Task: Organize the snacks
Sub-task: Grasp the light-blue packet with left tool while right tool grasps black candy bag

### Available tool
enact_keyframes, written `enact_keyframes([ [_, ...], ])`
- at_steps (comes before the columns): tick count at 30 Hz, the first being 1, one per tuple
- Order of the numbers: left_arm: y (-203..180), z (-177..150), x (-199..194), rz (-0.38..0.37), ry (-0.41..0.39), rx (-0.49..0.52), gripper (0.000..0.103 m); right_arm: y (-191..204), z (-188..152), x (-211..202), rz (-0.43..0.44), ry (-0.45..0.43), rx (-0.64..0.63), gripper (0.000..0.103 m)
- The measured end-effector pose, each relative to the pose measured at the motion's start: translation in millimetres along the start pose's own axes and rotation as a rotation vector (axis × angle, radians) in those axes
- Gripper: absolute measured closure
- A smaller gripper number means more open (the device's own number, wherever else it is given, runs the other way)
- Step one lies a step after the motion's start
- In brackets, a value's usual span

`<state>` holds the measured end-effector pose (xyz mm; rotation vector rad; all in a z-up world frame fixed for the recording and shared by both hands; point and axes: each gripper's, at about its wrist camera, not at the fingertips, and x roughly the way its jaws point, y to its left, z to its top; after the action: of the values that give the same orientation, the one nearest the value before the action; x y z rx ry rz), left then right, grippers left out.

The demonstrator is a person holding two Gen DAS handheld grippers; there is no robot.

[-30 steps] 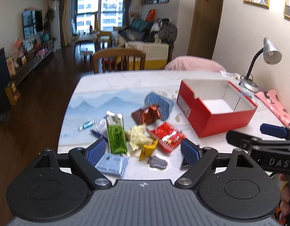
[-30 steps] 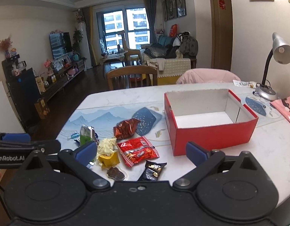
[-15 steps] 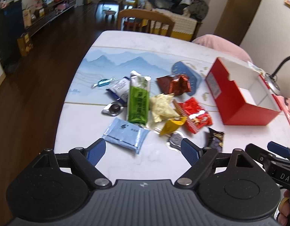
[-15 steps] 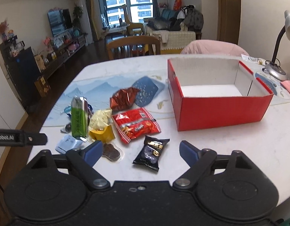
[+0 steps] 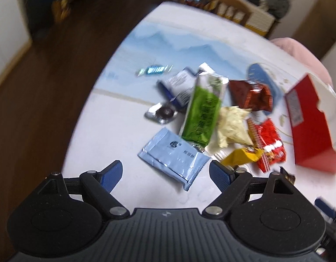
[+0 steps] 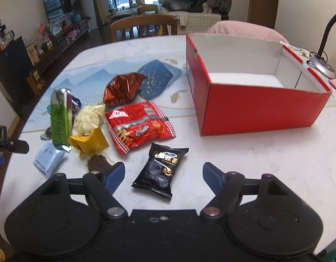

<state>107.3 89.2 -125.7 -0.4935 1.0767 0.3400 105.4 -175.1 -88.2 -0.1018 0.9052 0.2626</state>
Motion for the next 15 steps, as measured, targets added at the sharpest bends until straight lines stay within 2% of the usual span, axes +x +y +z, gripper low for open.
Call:
enact_keyframes([
  [6,3.8,14.8,27.1,0.014,0.060,-0.125,0.016,-1.7,6.1,21.7,0.002,0.058,0.000,0.028],
  [15,-9.1,26.6,53.3,0.045,0.088,-0.205,0.016,-2.0,14.4,37.4,0.013,0.093,-0.027,0.030],
])
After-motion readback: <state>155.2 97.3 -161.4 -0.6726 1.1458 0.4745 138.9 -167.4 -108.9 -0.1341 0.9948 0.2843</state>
